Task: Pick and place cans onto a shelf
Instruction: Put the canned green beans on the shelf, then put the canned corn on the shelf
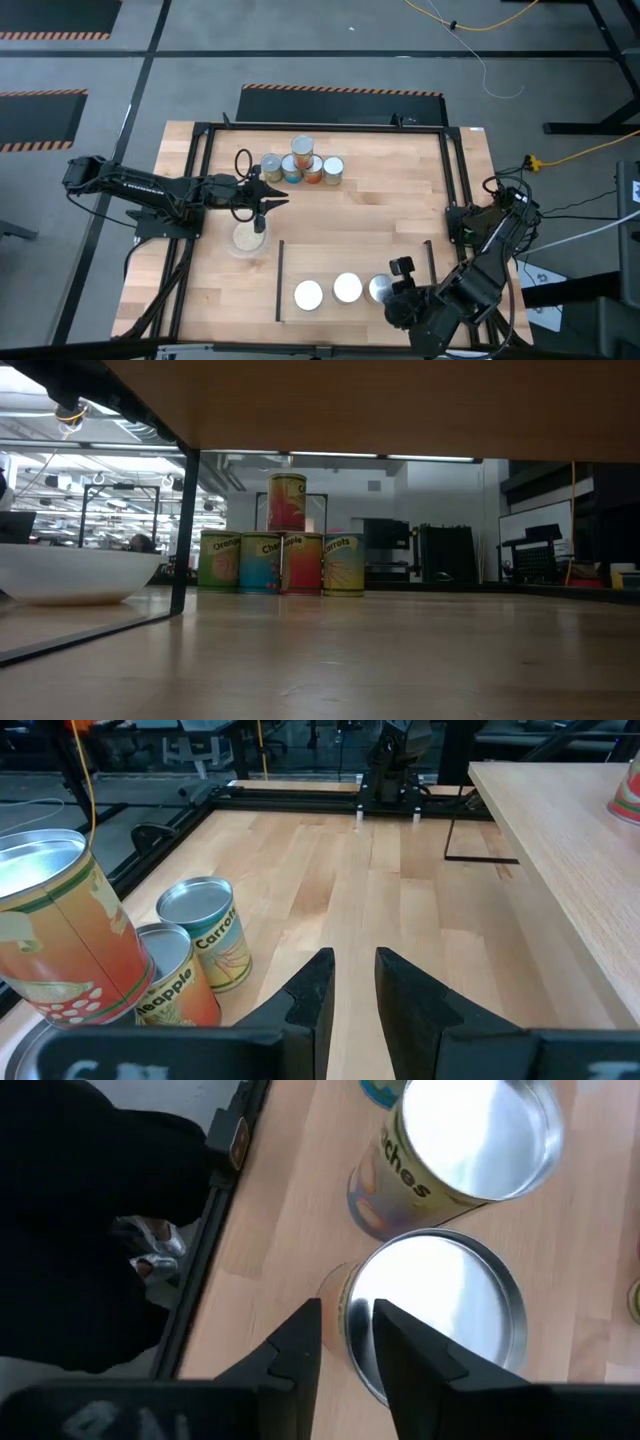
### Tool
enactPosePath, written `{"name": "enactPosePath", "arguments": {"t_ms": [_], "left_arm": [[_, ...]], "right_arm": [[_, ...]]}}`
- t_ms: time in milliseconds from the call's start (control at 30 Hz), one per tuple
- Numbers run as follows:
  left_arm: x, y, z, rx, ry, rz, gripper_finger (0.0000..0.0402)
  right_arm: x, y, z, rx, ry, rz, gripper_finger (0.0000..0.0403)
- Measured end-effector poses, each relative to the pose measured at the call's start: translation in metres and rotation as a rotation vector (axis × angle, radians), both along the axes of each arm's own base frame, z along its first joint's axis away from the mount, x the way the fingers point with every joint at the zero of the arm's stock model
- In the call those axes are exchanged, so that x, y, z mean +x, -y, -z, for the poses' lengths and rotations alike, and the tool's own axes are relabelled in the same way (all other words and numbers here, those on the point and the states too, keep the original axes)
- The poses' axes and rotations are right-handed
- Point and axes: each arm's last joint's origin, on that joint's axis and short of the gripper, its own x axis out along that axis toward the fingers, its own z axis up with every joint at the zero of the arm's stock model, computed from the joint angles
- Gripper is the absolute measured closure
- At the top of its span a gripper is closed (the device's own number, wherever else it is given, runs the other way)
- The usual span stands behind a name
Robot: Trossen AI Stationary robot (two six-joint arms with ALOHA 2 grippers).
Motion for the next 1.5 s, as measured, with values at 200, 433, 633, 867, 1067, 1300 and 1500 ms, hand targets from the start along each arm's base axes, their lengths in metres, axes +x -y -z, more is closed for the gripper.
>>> {"name": "enactPosePath", "arguments": {"t_ms": [200, 433, 633, 867, 1067, 1300, 1500], "left_arm": [[0.001, 0.000, -0.002, 0.001, 0.025, 0.001, 0.0333], [0.002, 0.000, -0.010, -0.001, 0.104, 0.000, 0.0333], [0.003, 0.000, -0.021, 0.030, 0.221, 0.001, 0.0333], [0.002, -0.008, -0.041, 0.064, 0.422, -0.070, 0.0333], [0.006, -0.021, -0.054, 0.102, 0.477, -0.122, 0.0333], [0.038, -0.042, -0.078, 0.122, 0.473, -0.117, 0.0333], [0.072, -0.067, -0.099, 0.073, 0.282, -0.127, 0.0333]], "right_arm": [[-0.016, 0.020, -0.036, -0.018, 0.122, -0.056, 0.0305], [-0.057, 0.078, -0.054, -0.287, 0.324, 0.041, 0.0305], [-0.096, 0.135, -0.027, -0.230, 0.419, 0.192, 0.0305], [-0.121, 0.183, 0.013, -0.152, 0.572, 0.252, 0.0305], [-0.126, 0.202, 0.032, -0.064, 0.746, 0.140, 0.0305], [-0.110, 0.211, 0.044, -0.058, 0.971, -0.040, 0.0305], [-0.092, 0.222, 0.064, -0.038, 0.947, -0.091, 0.0305]]}}
